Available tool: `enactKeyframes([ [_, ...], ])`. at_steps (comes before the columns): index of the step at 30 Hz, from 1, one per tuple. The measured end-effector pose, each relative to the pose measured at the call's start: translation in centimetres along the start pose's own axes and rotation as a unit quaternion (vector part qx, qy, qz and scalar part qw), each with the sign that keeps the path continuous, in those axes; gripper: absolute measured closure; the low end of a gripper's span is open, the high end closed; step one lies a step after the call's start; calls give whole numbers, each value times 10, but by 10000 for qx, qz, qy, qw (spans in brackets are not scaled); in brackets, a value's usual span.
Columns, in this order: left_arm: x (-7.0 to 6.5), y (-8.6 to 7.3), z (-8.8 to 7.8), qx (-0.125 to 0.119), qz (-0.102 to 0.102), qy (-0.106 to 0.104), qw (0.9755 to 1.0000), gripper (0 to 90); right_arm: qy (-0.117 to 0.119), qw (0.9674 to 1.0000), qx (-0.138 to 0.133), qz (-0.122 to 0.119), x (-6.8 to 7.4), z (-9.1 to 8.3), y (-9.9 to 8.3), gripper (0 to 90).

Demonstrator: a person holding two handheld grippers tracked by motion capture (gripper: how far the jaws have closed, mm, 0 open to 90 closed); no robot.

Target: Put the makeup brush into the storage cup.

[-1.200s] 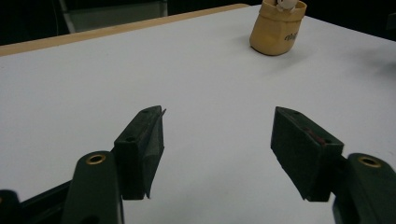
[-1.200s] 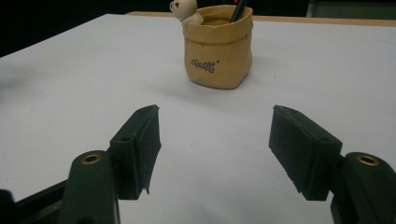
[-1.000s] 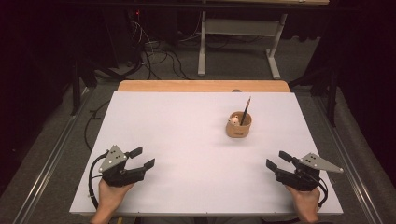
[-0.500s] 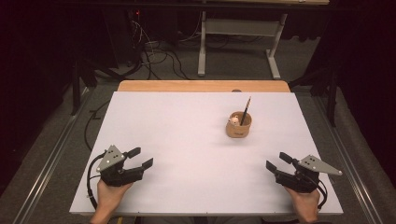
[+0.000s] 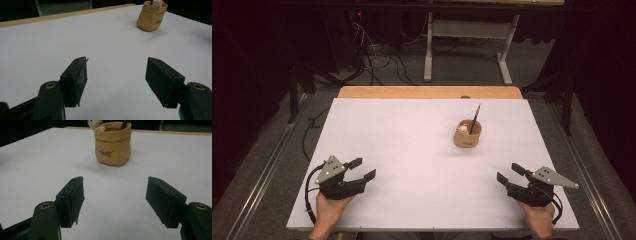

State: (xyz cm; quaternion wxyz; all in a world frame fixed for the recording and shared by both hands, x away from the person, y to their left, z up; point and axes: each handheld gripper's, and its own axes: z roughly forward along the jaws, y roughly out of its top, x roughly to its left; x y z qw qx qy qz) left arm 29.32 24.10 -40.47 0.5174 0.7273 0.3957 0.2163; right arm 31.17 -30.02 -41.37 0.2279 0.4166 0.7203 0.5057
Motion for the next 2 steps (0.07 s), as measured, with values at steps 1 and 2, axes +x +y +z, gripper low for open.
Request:
enactKeyframes([
  [1,0,0,0,4,6,1,10000,342,2,10000,-3,-2,0,0,0,328],
  [2,0,0,0,-2,1,5,10000,342,3,10000,-6,-26,0,0,0,328],
])
